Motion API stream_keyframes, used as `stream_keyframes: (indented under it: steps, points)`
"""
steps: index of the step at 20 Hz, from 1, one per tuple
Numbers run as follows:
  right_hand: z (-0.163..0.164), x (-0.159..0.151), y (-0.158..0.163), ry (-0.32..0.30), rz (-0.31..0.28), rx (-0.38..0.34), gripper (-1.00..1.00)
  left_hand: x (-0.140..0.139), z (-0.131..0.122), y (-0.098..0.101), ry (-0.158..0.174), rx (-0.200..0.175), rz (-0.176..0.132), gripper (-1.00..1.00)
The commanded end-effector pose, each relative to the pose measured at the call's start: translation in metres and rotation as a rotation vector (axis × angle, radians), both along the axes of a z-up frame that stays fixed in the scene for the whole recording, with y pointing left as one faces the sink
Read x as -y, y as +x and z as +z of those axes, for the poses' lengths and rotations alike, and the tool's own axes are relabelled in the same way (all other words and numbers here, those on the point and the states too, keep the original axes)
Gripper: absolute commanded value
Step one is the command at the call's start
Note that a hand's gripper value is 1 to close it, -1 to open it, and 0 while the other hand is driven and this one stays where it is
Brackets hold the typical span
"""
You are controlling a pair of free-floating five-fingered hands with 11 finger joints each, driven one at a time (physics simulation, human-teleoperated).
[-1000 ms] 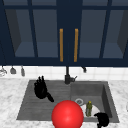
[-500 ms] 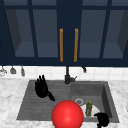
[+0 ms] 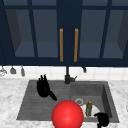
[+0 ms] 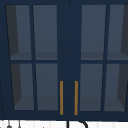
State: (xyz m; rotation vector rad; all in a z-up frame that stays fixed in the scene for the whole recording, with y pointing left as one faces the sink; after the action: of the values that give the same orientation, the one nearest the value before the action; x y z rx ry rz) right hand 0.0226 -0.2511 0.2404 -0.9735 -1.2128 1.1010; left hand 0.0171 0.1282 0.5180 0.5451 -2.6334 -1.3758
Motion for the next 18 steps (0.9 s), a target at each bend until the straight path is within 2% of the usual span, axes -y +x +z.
stream_keyframes:
  steps: [1,2,6,9,10,11,18]
  points:
    - [0.000,0.000,0.000,0.000,0.000,0.000,0.00,0.000,0.000,0.000,0.000,0.000,0.000,-1.00]
    - [0.000,0.000,0.000,0.000,0.000,0.000,0.00,0.001,0.000,0.000,0.008,0.001,0.000,-1.00]
    - [0.000,0.000,0.000,0.000,0.000,0.000,0.00,0.005,0.000,0.003,0.000,0.000,0.000,-1.00]
    - [0.000,0.000,0.000,0.000,0.000,0.000,0.00,0.010,0.011,0.001,-0.046,0.004,0.000,-1.00]
    - [0.000,0.000,0.000,0.000,0.000,0.000,0.00,0.008,0.019,0.001,-0.081,0.013,0.000,-1.00]
    - [0.000,0.000,0.000,0.000,0.000,0.000,0.00,0.010,0.024,0.001,-0.094,0.015,0.000,-1.00]
    - [0.000,0.000,0.000,0.000,0.000,0.000,0.00,0.027,0.039,0.001,-0.147,0.028,-0.001,-1.00]
